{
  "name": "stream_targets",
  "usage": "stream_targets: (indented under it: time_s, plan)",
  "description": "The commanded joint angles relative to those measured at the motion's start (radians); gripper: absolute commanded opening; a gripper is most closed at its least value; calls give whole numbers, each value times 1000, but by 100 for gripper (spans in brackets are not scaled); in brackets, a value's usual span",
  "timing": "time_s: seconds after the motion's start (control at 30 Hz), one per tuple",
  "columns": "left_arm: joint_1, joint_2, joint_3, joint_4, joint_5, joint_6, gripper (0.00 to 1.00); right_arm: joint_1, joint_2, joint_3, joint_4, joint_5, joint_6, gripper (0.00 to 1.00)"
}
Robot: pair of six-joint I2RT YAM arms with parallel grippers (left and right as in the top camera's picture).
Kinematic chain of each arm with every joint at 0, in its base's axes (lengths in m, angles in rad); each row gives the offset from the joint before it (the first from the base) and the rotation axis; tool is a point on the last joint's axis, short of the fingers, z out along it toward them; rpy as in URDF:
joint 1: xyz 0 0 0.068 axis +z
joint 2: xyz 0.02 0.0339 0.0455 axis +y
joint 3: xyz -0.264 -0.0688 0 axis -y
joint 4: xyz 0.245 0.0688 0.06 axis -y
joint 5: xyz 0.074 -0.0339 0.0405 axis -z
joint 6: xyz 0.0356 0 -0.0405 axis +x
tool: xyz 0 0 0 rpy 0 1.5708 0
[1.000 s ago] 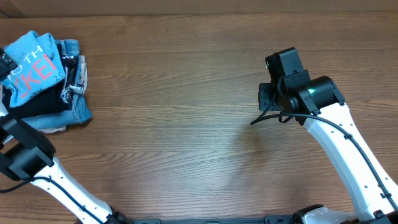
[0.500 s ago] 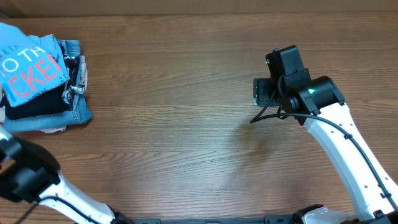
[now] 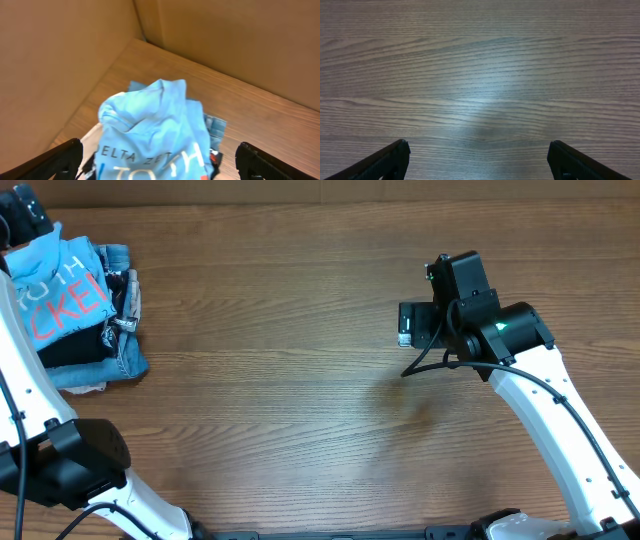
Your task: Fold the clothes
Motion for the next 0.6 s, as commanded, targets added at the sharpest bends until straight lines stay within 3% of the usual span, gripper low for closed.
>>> stream_targets:
  time_s: [0.0,0.43,0.57]
  plan:
    - [10,-3,10,-7,-32,1,100,-7,-21,18,3,-4,0,93]
    - [65,53,-67,22,-38,46,100,-7,-21,18,-7,-5,1,92]
    - [121,134,-71,54,45,63,97,-7,-20,17,-18,-5,1,92]
